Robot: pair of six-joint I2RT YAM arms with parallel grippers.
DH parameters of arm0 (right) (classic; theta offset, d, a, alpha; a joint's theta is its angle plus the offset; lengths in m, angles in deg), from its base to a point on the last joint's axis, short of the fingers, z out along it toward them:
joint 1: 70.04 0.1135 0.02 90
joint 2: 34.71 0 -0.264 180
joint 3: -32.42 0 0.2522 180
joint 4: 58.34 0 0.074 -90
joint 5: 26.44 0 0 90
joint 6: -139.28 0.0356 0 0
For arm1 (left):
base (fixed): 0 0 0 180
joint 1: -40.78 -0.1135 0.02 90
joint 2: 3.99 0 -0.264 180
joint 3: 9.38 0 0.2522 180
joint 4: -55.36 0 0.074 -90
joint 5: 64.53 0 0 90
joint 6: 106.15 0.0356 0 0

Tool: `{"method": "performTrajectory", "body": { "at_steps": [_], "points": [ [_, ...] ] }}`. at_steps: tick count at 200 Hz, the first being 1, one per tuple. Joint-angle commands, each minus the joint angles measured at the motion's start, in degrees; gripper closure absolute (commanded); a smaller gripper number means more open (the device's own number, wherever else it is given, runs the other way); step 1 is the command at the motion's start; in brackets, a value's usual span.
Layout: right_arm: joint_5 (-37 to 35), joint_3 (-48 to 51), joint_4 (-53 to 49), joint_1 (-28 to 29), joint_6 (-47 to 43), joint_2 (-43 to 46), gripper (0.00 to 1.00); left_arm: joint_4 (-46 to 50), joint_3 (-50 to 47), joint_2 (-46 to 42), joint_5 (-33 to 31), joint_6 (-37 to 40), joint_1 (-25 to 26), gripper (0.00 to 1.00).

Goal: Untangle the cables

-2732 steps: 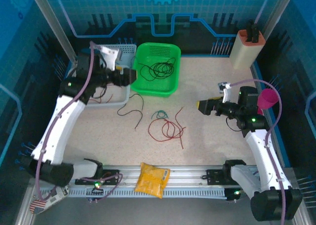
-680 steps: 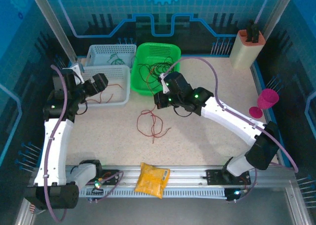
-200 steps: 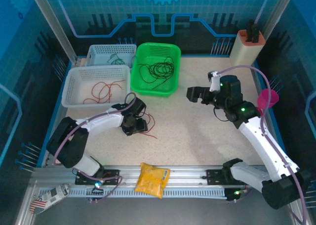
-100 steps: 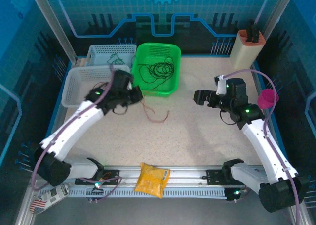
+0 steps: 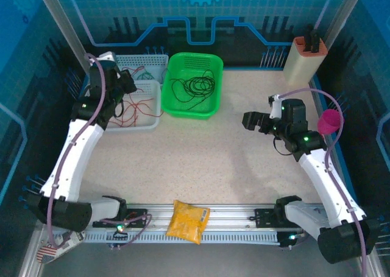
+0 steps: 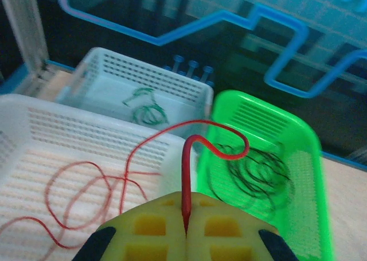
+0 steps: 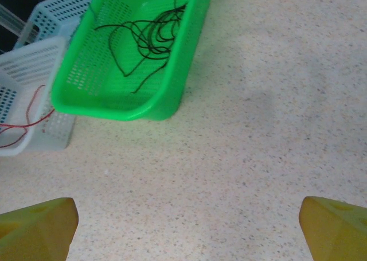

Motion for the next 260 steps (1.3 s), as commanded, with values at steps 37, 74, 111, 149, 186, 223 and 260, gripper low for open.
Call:
{"method": "performTrajectory", "body": {
  "at_steps": [37,74,111,149,186,223,260],
  "points": [
    [-2.54,5.20,3.66,-4.17,-0.97,-1.16,0.00,-10.14,-9.81,11.84,-1.11,1.21,-5.88,1.00],
    [-6.45,7.81,7.60,-6.07,-2.78,-1.79,0.00,-13.86,-13.14,14.18,-1.90,0.99,-6.41,0.01],
    [-11.22,13.06,18.27,-8.82,-6.54,0.63,0.00,-26.08,-23.86,4.82,-4.09,4.72,-6.41,0.01],
    [-16.52,20.70,33.09,-10.72,-13.41,1.24,0.00,-41.96,-42.32,-4.72,-6.08,8.38,-6.27,0.01],
    [-15.67,30.00,55.49,-10.73,-20.02,-0.23,0.00,-56.06,-54.31,-5.91,-9.20,15.30,-3.16,0.01],
    [-13.36,31.04,61.43,-9.14,-21.54,-6.91,0.00,-72.43,-62.55,-1.31,-7.86,18.59,-0.90,0.01],
    [-14.45,31.99,66.21,-8.66,-20.60,-11.69,0.00,-87.38,-65.67,7.34,-6.23,22.54,-0.08,0.01]
  ]
}}
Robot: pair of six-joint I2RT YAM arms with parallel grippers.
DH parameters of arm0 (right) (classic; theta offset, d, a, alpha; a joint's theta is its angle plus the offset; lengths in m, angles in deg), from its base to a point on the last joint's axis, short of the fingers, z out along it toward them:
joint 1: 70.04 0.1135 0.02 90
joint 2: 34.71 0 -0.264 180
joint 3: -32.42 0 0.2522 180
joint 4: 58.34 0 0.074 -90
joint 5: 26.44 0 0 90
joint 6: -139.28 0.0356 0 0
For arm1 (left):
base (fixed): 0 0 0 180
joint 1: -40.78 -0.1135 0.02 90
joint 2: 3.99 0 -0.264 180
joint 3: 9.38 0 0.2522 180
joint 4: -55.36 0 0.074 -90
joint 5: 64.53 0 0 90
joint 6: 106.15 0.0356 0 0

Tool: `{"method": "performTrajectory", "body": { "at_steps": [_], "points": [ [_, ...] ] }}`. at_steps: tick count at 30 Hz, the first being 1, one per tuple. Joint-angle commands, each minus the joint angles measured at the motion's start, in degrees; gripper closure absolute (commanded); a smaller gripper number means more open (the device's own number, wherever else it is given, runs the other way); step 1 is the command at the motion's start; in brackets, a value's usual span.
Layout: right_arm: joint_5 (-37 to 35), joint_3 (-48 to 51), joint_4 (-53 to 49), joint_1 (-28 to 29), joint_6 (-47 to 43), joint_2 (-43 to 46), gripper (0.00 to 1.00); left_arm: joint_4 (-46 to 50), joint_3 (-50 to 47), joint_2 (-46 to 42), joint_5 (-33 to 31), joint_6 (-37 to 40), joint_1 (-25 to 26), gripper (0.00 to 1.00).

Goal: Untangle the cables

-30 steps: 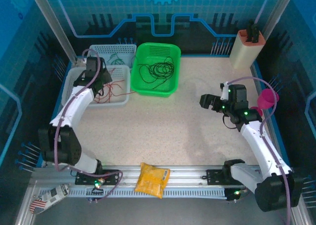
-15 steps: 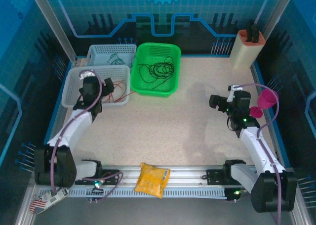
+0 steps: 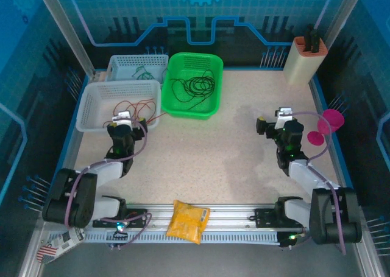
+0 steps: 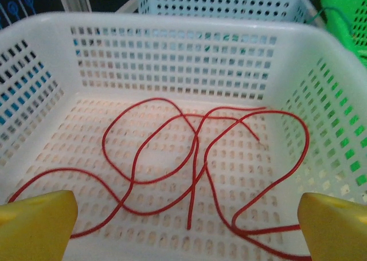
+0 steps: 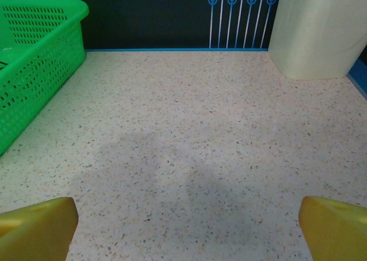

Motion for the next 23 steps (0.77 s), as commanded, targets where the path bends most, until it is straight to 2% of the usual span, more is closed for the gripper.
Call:
{"method": "performTrajectory", "body": {
  "at_steps": [1,5,9,15,23],
  "points": [
    [-0.11,1.04,8.34,0.78,-0.92,-2.74,0.00,-14.73,-2.29,5.91,1.41,4.18,0.70,0.01],
    [0.62,1.52,13.34,1.30,-1.70,-6.85,0.00,-20.67,-2.02,12.16,3.48,6.39,1.16,0.01],
    [0.28,1.21,13.62,1.71,-1.97,-9.54,0.01,-14.30,0.39,11.26,4.38,4.39,0.18,0.01],
    [0.34,2.98,23.87,2.86,-3.41,-17.43,0.00,-9.23,2.77,11.15,6.43,3.11,-1.25,0.01],
    [-1.33,3.24,26.88,3.64,-3.66,-20.51,0.00,-10.61,2.00,11.23,4.97,2.21,-1.58,0.01]
  ]
}}
